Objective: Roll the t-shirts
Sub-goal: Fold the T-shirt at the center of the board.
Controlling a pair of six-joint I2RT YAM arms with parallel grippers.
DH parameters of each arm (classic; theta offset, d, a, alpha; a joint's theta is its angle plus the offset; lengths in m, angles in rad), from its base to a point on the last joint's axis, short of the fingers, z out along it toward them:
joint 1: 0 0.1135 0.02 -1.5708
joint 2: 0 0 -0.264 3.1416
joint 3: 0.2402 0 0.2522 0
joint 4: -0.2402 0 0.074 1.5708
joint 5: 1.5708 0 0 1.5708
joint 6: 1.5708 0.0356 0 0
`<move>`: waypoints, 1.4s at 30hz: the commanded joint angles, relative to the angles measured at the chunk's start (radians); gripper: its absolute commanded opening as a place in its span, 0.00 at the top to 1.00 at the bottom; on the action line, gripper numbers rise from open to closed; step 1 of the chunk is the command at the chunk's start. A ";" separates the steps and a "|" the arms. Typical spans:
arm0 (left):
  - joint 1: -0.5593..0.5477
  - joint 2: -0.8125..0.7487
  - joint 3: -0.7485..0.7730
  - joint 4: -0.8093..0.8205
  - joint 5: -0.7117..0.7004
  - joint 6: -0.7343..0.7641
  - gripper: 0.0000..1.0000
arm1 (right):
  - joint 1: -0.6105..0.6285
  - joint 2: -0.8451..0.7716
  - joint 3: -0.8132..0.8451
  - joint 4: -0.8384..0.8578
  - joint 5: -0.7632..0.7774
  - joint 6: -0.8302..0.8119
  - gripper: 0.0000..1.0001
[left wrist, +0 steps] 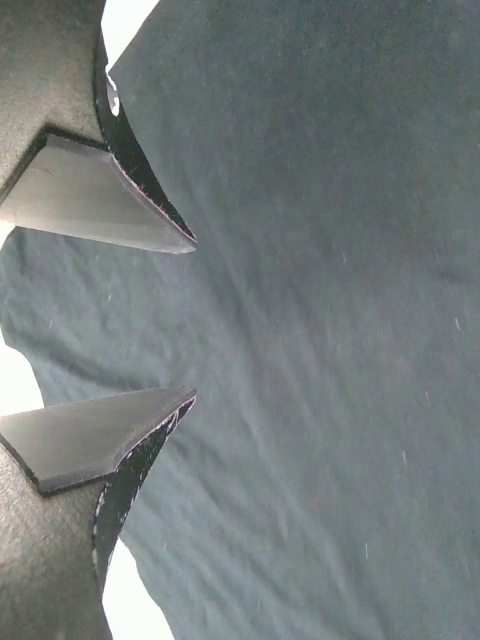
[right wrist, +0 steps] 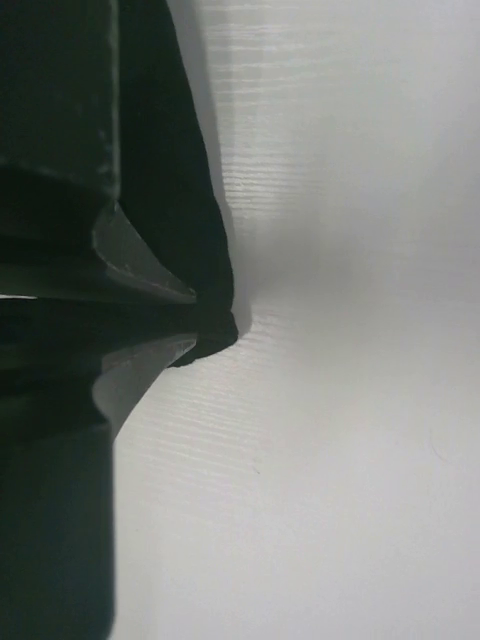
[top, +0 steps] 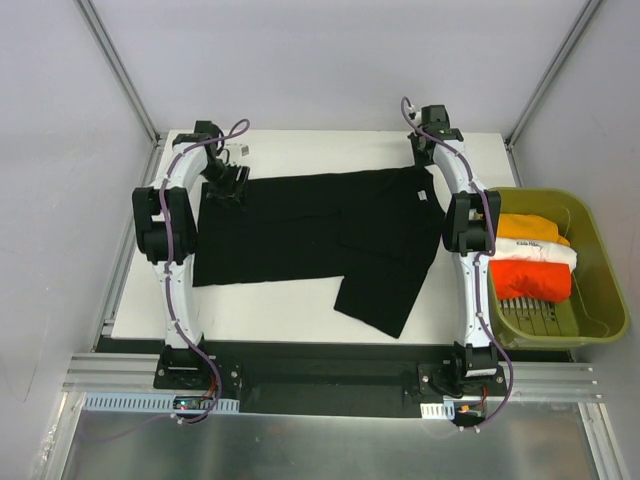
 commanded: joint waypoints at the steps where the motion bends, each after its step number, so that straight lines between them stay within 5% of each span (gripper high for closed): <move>1: 0.029 0.056 0.040 -0.030 -0.092 0.042 0.46 | -0.015 0.009 0.061 0.036 0.014 0.027 0.83; 6: 0.046 0.098 0.042 -0.015 -0.181 0.048 0.53 | -0.021 0.010 0.061 0.038 0.057 0.040 0.95; 15: 0.073 0.127 0.065 0.004 -0.239 0.059 0.54 | -0.054 0.007 0.059 0.044 0.095 0.081 0.91; 21: 0.075 0.083 0.155 0.013 -0.223 0.036 0.47 | -0.054 -0.078 -0.005 0.045 0.074 0.089 0.50; 25: 0.075 0.032 0.241 0.027 -0.186 0.007 0.40 | -0.048 -0.181 -0.052 0.048 0.017 0.057 0.41; 29: 0.073 0.015 0.284 0.033 -0.172 0.007 0.39 | -0.033 -0.244 -0.114 0.051 -0.069 -0.014 0.47; 33: 0.077 0.041 0.280 0.031 -0.172 0.018 0.39 | -0.012 -0.212 -0.114 0.039 -0.100 -0.063 0.76; 42: 0.081 0.092 0.273 0.024 -0.184 0.050 0.39 | 0.024 -0.118 -0.080 0.065 -0.045 -0.227 0.92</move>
